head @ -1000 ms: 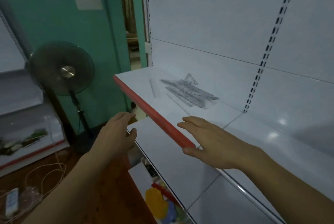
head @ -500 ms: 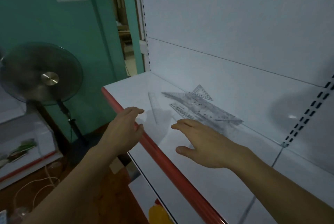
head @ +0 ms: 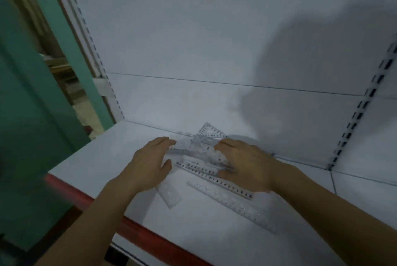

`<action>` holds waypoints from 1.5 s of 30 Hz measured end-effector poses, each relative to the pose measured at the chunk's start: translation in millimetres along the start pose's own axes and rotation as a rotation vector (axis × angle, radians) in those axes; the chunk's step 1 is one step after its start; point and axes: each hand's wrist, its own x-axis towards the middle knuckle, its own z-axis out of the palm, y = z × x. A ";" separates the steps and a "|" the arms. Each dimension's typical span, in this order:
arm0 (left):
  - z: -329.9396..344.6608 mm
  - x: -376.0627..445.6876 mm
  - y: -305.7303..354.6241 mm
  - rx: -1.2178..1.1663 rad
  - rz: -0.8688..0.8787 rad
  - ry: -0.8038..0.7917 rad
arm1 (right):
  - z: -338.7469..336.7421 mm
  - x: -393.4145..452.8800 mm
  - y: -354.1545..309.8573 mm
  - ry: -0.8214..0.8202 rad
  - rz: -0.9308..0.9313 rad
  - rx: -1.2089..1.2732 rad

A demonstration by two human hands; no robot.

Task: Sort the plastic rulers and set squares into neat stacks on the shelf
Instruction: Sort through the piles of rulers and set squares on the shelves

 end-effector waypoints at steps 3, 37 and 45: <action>1.9 37.9 -16.9 -0.024 0.189 -0.066 | -6.4 7.5 -3.1 -0.044 0.153 0.001; 14.4 63.4 -56.9 -0.641 0.349 0.328 | 36.9 56.8 -49.3 0.953 0.462 0.034; 6.0 49.3 -35.5 -0.474 0.423 0.170 | 14.3 21.0 -59.0 0.846 0.574 0.140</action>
